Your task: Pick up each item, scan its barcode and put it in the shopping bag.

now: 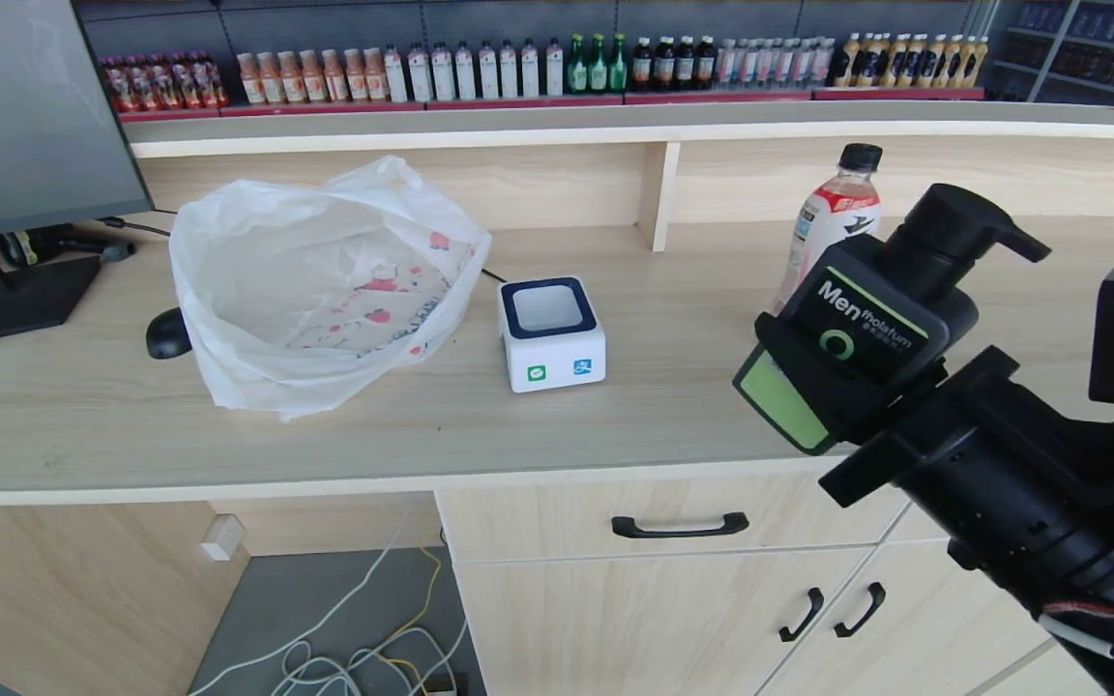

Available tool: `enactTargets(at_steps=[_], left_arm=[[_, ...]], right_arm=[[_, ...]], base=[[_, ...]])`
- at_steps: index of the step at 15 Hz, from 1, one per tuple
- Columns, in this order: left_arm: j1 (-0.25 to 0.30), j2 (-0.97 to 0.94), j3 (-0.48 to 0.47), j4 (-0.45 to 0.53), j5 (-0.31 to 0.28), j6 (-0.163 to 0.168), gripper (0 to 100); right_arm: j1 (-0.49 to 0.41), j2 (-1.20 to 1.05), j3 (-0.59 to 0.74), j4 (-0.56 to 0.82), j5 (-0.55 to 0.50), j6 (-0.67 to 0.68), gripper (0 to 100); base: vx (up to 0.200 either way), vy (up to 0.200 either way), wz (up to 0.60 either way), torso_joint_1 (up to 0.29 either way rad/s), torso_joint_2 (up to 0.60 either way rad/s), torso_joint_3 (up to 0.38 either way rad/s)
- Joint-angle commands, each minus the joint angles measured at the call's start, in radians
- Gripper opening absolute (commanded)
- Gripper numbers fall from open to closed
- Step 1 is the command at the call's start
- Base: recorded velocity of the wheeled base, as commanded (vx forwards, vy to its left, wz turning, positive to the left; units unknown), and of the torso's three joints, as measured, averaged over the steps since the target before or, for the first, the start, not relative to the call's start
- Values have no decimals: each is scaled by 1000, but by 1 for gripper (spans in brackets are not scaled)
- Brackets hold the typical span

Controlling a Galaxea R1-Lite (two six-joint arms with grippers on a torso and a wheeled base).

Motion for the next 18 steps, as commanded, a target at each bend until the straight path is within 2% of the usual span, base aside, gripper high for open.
enactTargets(at_steps=[1,3,4,9,12,18], left_arm=[[0,0,0,0,0,0,100],[0,0,0,0,0,0,100],[0,0,0,0,0,0,100],[-2,0,0,0,0,7,100],[0,0,0,0,0,4,100],[0,0,0,0,0,-2,100]], right_arm=[[-61,44,-22,-1,-40,22,0],[-83,82,-96,-1,-157,82,0],[-87,93,-117,-1,-177,93,0],[-155,65,-109,-1,-180,94,0],[-156,53,-109,-1,-178,97,0],[-156,31,-85,-1,-177,102,0]], base=[[0,0,0,0,0,0],[0,0,0,0,0,0],[0,0,0,0,0,0],[0,0,0,0,0,0],[0,0,0,0,0,0],[0,200,0,2,2,2]])
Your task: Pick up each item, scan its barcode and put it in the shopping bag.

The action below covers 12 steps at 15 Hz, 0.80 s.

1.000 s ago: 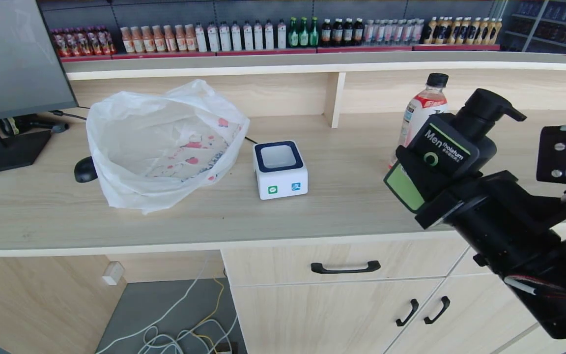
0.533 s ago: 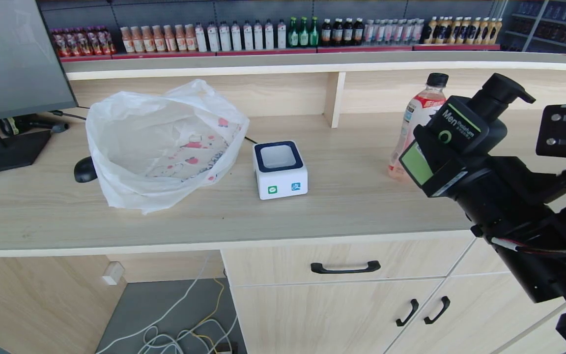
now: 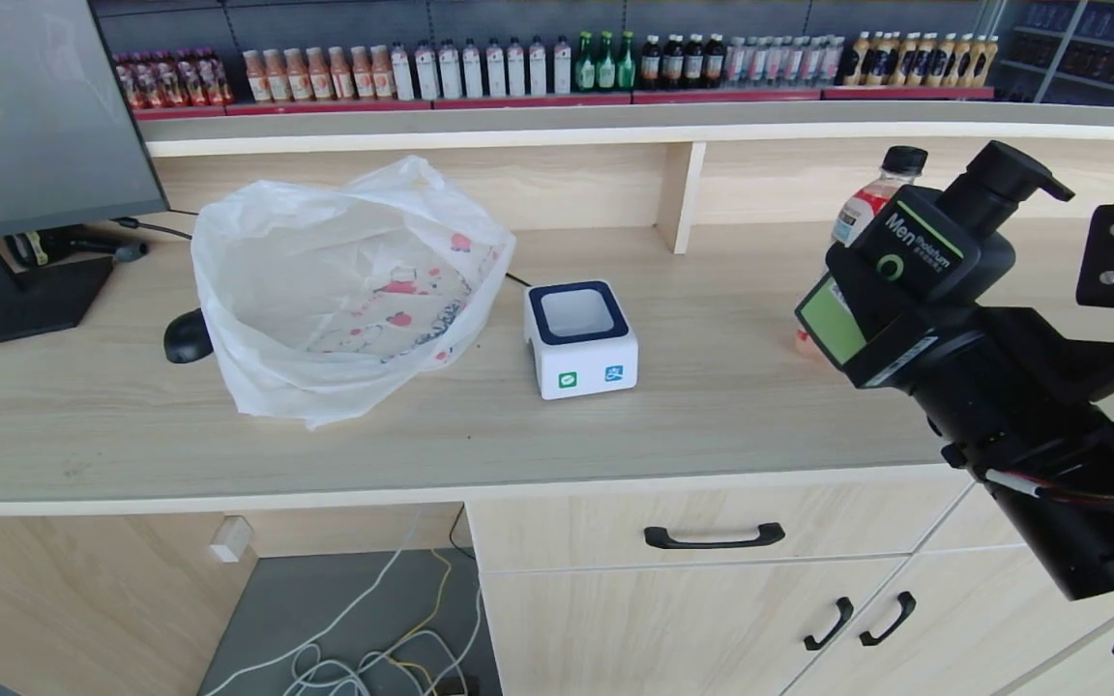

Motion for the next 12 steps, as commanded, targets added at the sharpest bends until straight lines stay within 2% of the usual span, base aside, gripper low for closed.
enactTargets(at_steps=[1,3,8,9,12], left_arm=[[1,0,0,0,0,-1,100],[1,0,0,0,0,-1,100],[1,0,0,0,0,6,100],[1,0,0,0,0,6,100],[0,0,0,0,0,6,100]], right_arm=[[-1,-20,13,-3,-1,0,0],[-1,-20,10,-3,-1,0,0],[1,-21,13,-3,-1,3,0],[5,-23,21,-3,-1,20,0],[27,2,-28,32,-8,181,0]], base=[[0,200,0,17,2,2],[0,200,0,2,2,7],[0,0,0,0,0,0],[0,0,0,0,0,0],[0,0,0,0,0,0]])
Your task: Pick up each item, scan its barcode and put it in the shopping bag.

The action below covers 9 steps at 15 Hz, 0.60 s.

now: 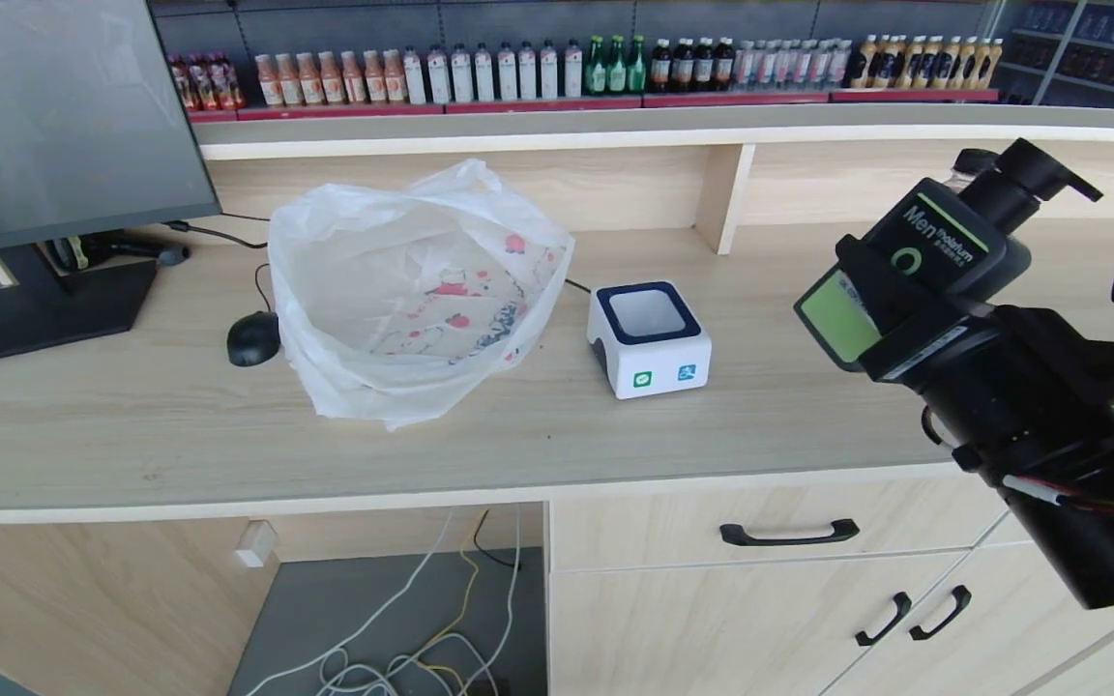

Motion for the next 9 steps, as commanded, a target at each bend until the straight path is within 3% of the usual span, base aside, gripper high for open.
enactTargets(at_steps=[1,6,9], left_arm=[[0,0,0,0,0,0,100],[0,0,0,0,0,0,100],[0,0,0,0,0,0,100]], right_arm=[[16,16,-40,35,-1,41,0],[88,63,-373,394,1,298,0],[88,125,-559,509,4,415,0]], base=[[0,0,0,0,0,0],[0,0,0,0,0,0],[0,0,0,0,0,0]])
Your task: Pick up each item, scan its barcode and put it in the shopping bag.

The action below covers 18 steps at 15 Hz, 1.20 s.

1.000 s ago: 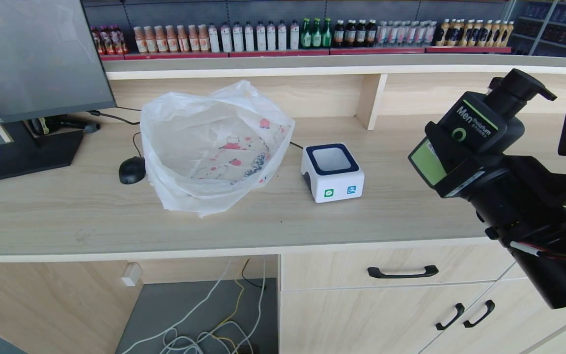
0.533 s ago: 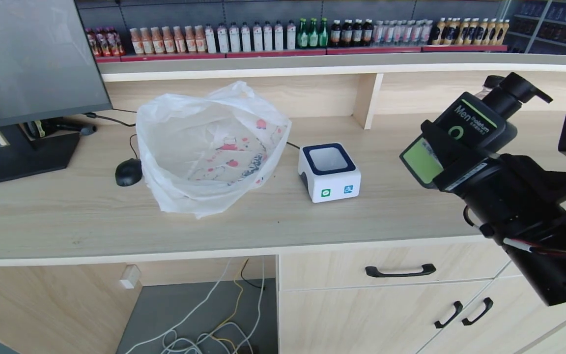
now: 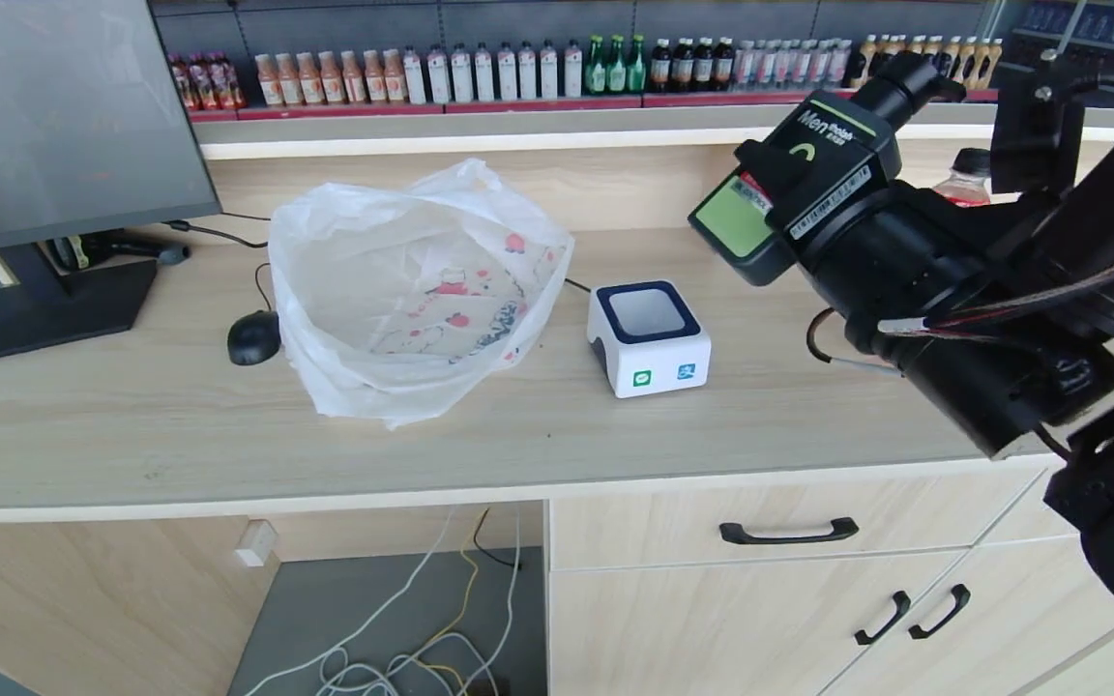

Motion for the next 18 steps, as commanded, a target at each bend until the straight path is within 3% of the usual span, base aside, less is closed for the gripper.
enactTargets(at_steps=[1,12,18], left_arm=[[0,0,0,0,0,0,100],[0,0,0,0,0,0,100],[0,0,0,0,0,0,100]], right_arm=[[7,82,-157,78,2,86,0],[2,272,-292,135,10,351,0],[-32,388,-334,135,18,389,0]], base=[[0,0,0,0,0,0],[0,0,0,0,0,0],[0,0,0,0,0,0]])
